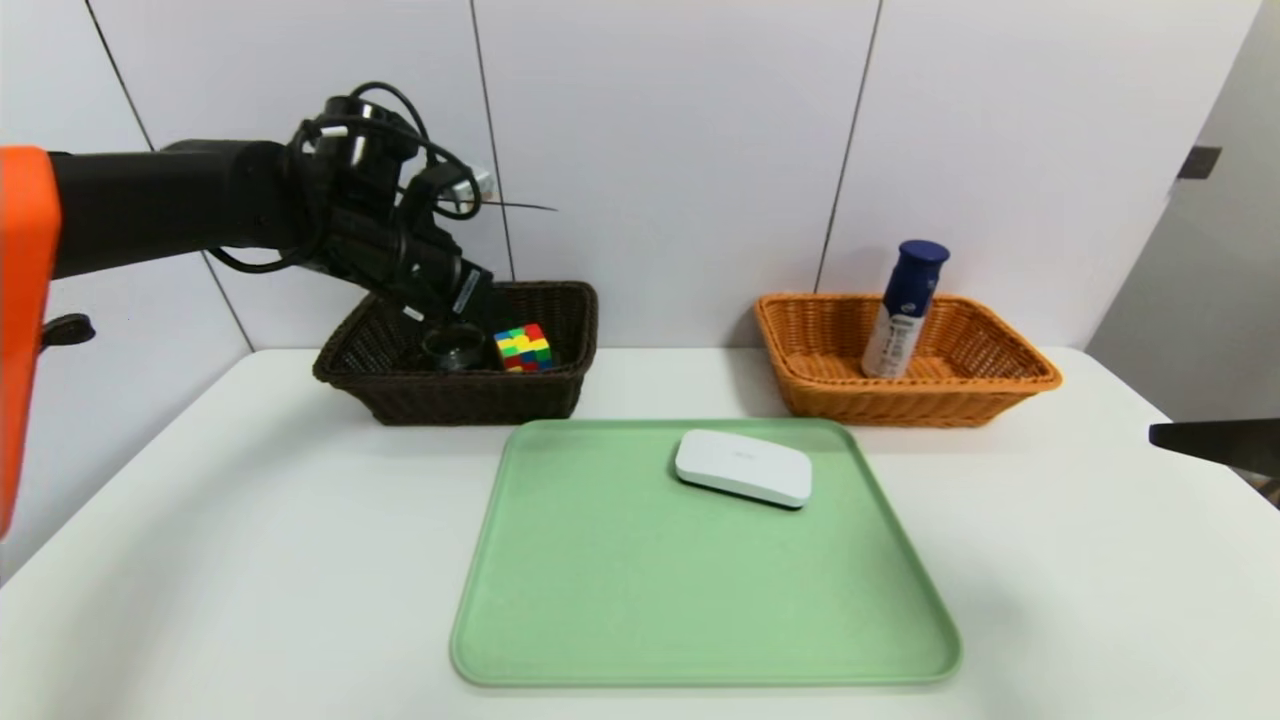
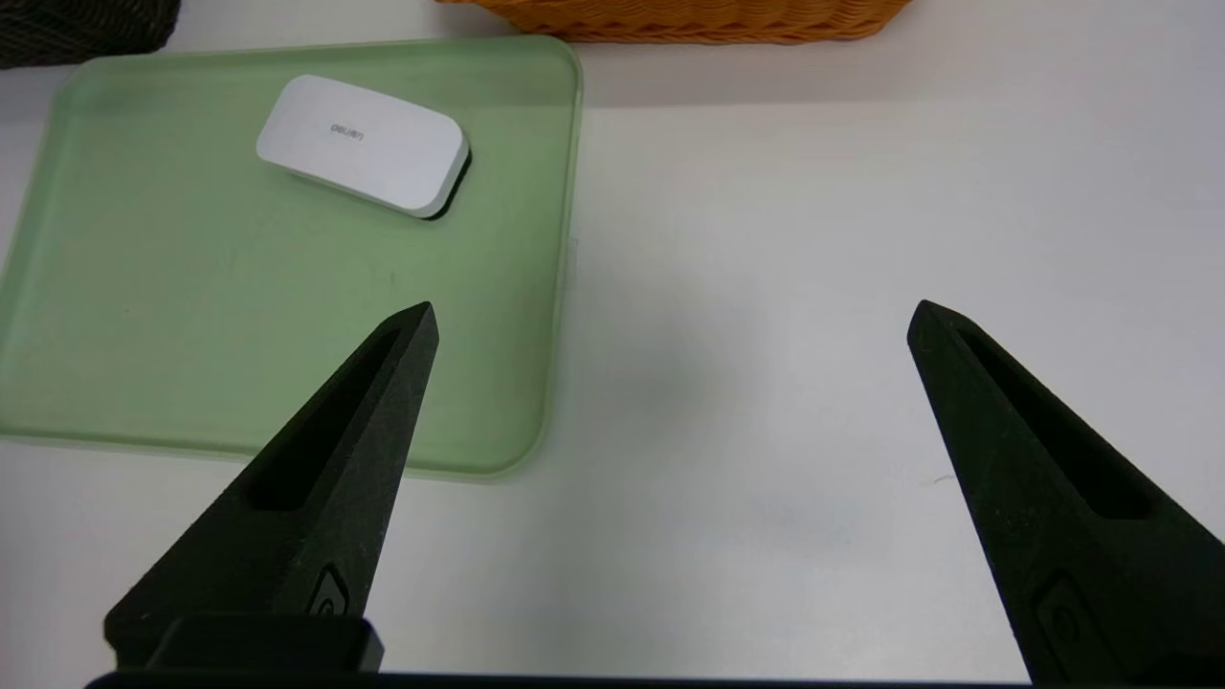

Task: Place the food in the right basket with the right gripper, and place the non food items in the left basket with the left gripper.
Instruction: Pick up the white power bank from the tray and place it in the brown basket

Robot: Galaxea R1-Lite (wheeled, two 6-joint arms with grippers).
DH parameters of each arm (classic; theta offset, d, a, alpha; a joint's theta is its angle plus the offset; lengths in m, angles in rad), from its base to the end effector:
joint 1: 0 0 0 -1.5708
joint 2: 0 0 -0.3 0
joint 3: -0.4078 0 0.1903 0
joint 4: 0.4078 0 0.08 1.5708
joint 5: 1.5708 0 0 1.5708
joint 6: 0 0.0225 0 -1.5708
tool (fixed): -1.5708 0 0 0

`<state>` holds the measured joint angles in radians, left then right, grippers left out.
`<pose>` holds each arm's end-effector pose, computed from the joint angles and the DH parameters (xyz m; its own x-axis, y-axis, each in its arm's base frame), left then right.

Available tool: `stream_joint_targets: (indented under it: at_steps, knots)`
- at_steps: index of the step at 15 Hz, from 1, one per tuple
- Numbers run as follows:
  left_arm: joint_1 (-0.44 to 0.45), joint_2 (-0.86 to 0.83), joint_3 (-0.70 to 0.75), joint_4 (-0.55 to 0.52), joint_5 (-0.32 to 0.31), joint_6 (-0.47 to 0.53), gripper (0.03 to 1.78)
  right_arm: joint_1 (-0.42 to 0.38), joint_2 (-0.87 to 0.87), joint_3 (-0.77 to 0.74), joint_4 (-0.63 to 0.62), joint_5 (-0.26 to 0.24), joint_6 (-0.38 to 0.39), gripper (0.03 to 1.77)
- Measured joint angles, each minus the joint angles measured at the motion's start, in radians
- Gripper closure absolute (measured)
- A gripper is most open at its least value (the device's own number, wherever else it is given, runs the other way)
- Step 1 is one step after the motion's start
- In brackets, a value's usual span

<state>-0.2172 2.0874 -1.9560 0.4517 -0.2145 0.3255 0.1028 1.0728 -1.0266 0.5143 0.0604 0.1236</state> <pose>0.4056 -0.0944 0.2566 0.7506 -0.3836 -0.5380 0.5358 0.8298 0.1559 0.1207 0.0138 0.2764 0.8348 0.1468 -0.5306 -0.0869 0.9869 0.1363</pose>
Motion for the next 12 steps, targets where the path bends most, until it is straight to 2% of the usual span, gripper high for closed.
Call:
stream_joint_targets:
  at_steps: [3, 5, 7, 9, 12]
  knots:
    - [-0.049, -0.075, 0.004, 0.012, -0.002, -0.07, 0.22, 0.001, -0.008, 0.005, 0.0, -0.001, 0.001, 0.11]
    - [-0.117, -0.112, 0.008, 0.022, -0.003, -0.118, 0.2, 0.001, -0.013, 0.006, 0.0, 0.0, 0.001, 0.11]
    - [-0.201, -0.133, 0.01, 0.03, -0.004, -0.123, 0.18, 0.001, -0.016, 0.006, 0.0, 0.0, 0.001, 0.11]
    - [-0.296, -0.137, 0.01, 0.034, -0.004, -0.097, 0.16, 0.001, -0.022, 0.005, 0.001, 0.0, 0.001, 0.11]
    - [-0.411, -0.106, 0.009, 0.054, -0.003, 0.023, 0.14, 0.001, -0.028, 0.01, 0.002, 0.0, 0.001, 0.11]
